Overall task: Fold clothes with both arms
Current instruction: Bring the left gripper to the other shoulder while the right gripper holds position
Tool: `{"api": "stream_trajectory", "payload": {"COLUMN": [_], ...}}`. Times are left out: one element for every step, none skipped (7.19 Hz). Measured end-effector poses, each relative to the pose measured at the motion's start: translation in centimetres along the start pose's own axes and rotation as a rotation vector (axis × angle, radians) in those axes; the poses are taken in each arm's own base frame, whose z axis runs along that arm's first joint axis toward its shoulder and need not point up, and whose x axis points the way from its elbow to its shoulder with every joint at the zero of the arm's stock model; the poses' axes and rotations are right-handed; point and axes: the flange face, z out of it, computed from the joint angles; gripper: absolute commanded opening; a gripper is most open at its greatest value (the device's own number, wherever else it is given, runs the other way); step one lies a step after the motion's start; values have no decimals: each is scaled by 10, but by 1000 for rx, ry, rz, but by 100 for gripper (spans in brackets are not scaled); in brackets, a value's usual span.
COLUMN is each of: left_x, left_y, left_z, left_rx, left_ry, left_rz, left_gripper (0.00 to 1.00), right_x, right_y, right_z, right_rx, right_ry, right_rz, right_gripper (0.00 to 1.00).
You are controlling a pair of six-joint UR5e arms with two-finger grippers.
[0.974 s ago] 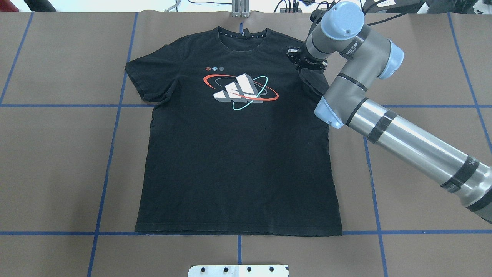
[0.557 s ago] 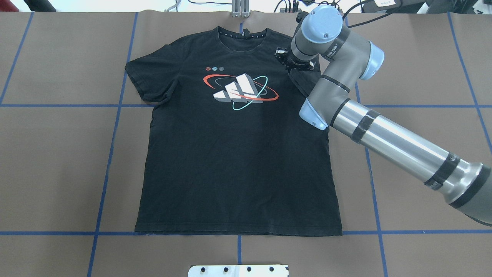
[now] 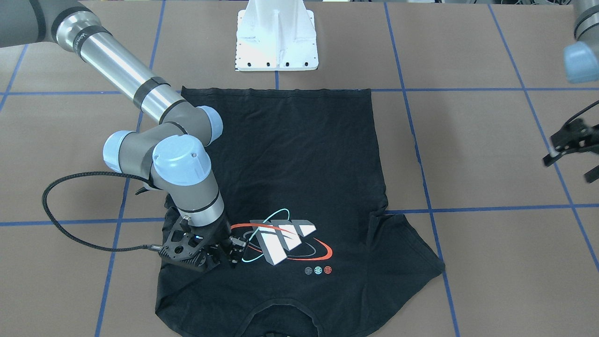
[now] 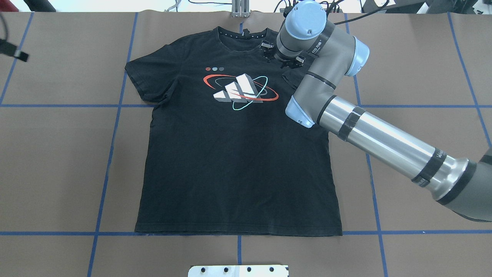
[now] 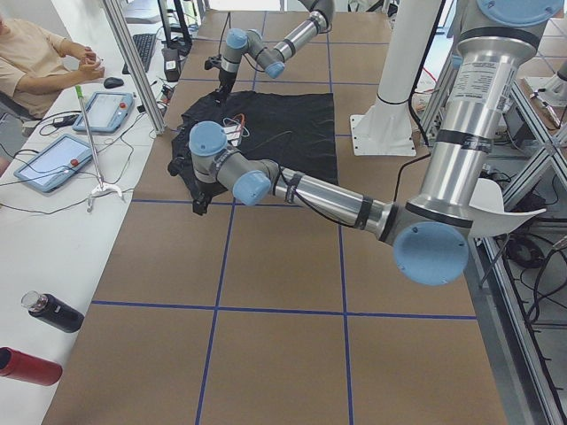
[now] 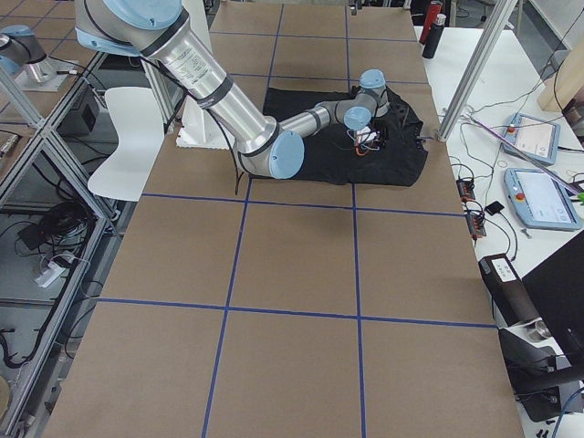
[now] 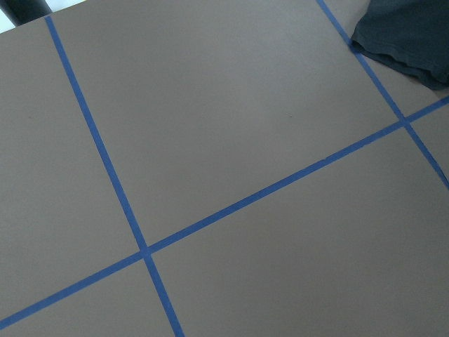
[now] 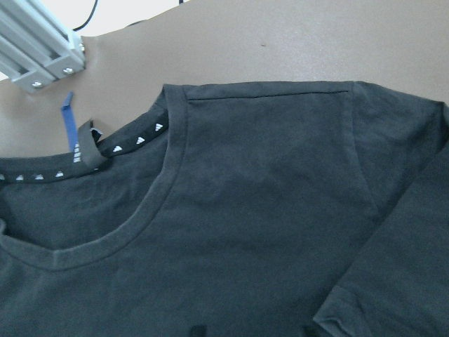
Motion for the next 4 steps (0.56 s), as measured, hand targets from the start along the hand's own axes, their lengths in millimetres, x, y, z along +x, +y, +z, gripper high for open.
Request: {"api": "stream_trajectory", "payload": {"left_x": [34,51,45,38], "left_y": [-29,-45,-54,-57], "left_z": [34,70,104,135], "left_rx": [-16,-25,-14,14], "left_ry": [-9,-14,-8,17], "left_rz": [-1,9,-2,-48], "left_gripper": [94,92,85,76], "right_x": [15,41,68,90], "right_y": [10,22,32,38], "right_z": [-18,-37,-56,-70], "right_rx": [-24,-56,-73,-78], "right_ry": [-39,-75,-100,-114], "right_rz": [-6,-14,-21,-25], "right_gripper": [100,100,100,100]}}
